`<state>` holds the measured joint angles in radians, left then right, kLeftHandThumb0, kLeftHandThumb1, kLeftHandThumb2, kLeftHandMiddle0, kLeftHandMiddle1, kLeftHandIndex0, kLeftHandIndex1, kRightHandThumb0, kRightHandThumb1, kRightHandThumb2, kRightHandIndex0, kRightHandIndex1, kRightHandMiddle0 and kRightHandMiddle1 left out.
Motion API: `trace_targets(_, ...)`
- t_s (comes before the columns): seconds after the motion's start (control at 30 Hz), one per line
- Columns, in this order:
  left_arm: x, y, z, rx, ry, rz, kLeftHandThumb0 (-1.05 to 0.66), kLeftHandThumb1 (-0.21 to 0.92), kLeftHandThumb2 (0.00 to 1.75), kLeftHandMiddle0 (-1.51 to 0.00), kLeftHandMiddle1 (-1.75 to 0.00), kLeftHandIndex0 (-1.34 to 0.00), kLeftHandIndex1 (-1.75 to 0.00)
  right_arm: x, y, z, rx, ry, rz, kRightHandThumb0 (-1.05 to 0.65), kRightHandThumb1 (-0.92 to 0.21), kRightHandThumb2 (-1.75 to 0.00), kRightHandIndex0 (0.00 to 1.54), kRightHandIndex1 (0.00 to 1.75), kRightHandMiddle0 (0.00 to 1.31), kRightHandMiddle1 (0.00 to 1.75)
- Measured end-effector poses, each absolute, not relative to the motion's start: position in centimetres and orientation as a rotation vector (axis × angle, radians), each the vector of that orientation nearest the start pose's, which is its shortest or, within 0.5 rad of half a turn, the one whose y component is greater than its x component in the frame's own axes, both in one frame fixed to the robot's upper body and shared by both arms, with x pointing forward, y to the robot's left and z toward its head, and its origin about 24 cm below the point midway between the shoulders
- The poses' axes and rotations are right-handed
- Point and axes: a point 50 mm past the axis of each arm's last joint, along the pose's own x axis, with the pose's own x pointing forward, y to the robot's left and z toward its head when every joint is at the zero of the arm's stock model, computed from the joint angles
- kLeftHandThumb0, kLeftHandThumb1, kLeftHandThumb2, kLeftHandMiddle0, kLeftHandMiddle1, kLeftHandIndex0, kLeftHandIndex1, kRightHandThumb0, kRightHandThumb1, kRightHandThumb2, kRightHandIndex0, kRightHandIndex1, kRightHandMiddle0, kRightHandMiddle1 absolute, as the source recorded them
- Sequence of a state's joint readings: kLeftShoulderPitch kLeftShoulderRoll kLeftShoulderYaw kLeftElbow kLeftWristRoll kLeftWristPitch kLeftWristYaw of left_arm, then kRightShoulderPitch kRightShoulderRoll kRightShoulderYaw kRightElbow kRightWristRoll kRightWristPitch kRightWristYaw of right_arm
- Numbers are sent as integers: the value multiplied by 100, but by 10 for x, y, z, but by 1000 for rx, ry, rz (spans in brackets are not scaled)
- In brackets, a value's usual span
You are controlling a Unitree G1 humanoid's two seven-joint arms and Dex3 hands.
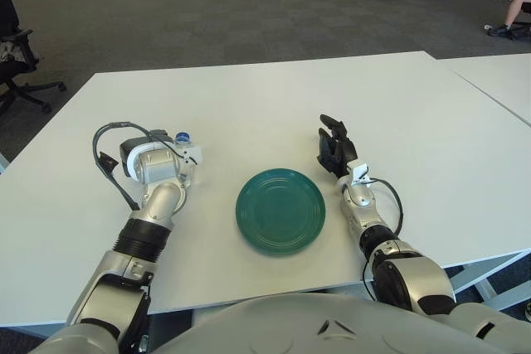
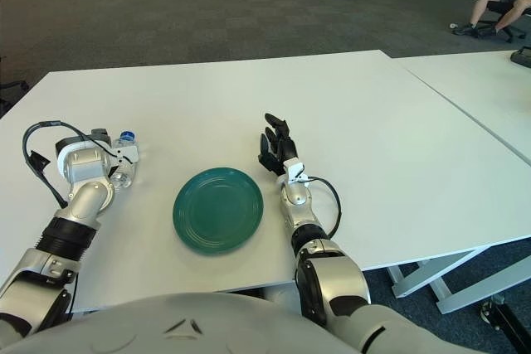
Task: Put the bottle into the plate.
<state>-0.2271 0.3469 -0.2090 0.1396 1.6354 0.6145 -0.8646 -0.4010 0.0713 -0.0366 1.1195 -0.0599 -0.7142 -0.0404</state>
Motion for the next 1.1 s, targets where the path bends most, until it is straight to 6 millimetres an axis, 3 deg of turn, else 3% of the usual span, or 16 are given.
trace_targets(0.17,277,227,43,1654,942,-73,-105,92,125,-74,-115,-3,-5,283,-103,-30,11,22,103,-69,-92,-77,28,1,0,62)
trace_targets(0.33,281,232,39,1626,921,-40,-105,92,125,-83,-154,0,-18,283,-103,-30,12,24,103,-70,-92,-76,28,0,0,61)
trace_targets(0.5,285,235,35,1581,914,-1,-105,92,126,-89,-170,0,-24,282,-103,-31,16,26,121,-71,-92,-77,27,0,0,61)
trace_targets(0.83,289,231,20,1531,953,11,-105,92,127,-100,-175,0,-27,283,-104,-31,33,23,142,-70,-92,-78,27,0,0,63)
trace_targets(1.1,293,229,10,1503,975,9,-105,92,127,-95,-175,0,-25,282,-105,-31,40,13,143,-68,-92,-78,27,0,0,63)
